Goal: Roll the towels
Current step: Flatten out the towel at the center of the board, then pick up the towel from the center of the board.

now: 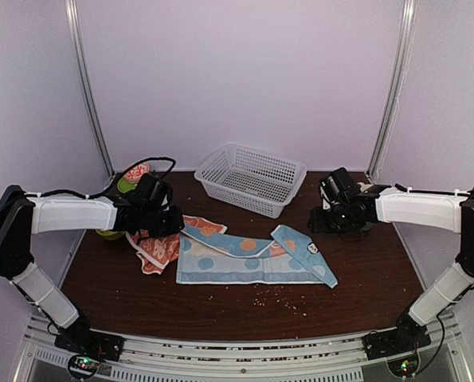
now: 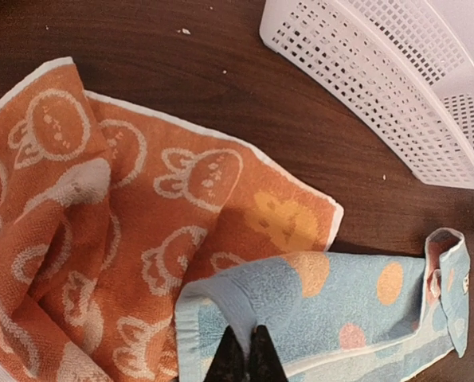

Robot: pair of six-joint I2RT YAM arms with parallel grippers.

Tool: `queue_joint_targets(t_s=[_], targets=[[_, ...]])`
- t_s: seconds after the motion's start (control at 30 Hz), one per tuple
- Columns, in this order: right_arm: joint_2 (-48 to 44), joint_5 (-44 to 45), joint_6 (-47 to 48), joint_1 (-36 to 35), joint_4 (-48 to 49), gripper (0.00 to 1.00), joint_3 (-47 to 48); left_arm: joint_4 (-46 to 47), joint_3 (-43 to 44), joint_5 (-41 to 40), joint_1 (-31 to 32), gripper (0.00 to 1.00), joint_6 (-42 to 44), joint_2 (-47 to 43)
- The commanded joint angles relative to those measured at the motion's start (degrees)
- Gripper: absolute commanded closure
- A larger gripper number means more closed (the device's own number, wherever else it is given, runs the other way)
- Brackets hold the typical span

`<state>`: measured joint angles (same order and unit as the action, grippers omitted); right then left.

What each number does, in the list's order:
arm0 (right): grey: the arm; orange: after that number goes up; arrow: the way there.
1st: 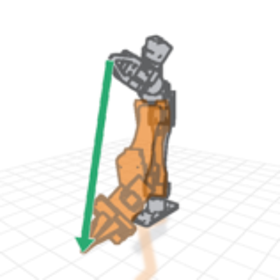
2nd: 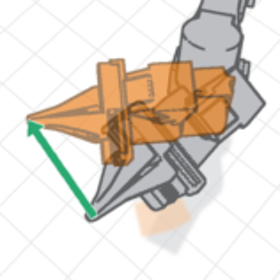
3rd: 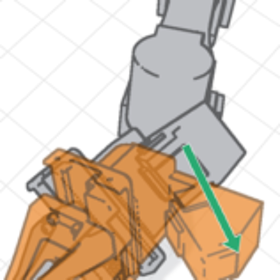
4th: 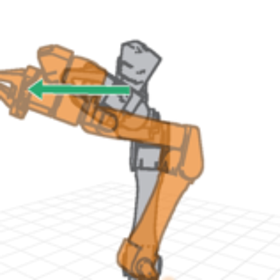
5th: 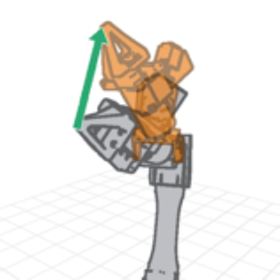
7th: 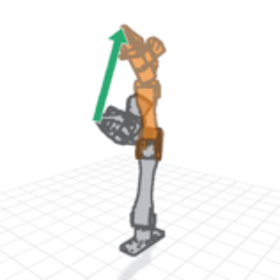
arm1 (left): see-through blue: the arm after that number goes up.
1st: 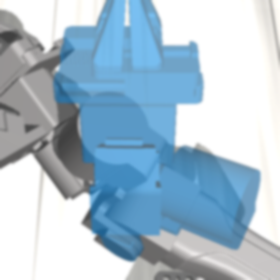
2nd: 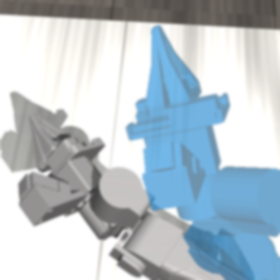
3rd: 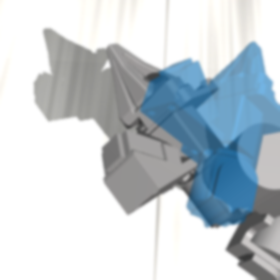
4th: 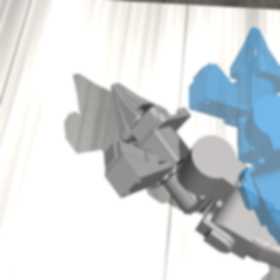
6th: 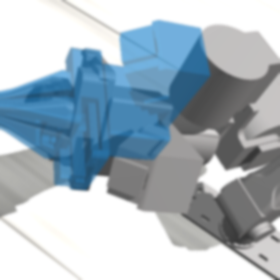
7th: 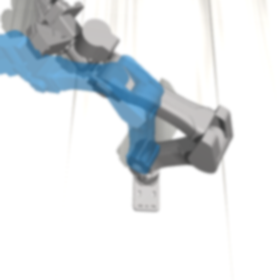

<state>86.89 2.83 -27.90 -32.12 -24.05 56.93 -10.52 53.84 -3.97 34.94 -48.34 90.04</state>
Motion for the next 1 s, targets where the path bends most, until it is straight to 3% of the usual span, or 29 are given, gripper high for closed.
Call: queue_joint_targets(t_s=[0.0, 0.2, 0.27, 0.43, 0.6, 0.97], targets=[[5.5, -3.4, 2.7, -3.7, 0.7, 0.51, 9.3, 1.5, 1.6, -0.6, -0.5, 1.0, 1.2, 0.2], [16.2, 2.1, 5.2, -9.8, -6.4, 0.63, 20.8, 1.9, 0.4, -0.8, -0.4, 1.0, 1.1, 0.5], [20.4, 6.4, 4.6, -11.4, -10.5, 0.59, 25.0, 1.9, 0.0, -1.1, -0.5, 1.0, 1.2, 0.3], [26.2, 18.4, 3.1, -14.9, -15.7, 0.38, 30.6, 1.6, -0.5, -1.2, -0.5, 1.0, 1.3, 0.1], [29.2, 24.3, 1.1, -16.2, -17.1, 0.28, 32.6, 1.9, -1.4, -1.3, -0.5, 1.0, 1.2, -0.7], [36.4, 27.3, -0.2, -16.8, -21.2, 0.29, 39.2, 2.0, -2.1, -1.0, -0.5, 1.0, 1.3, -0.7]])
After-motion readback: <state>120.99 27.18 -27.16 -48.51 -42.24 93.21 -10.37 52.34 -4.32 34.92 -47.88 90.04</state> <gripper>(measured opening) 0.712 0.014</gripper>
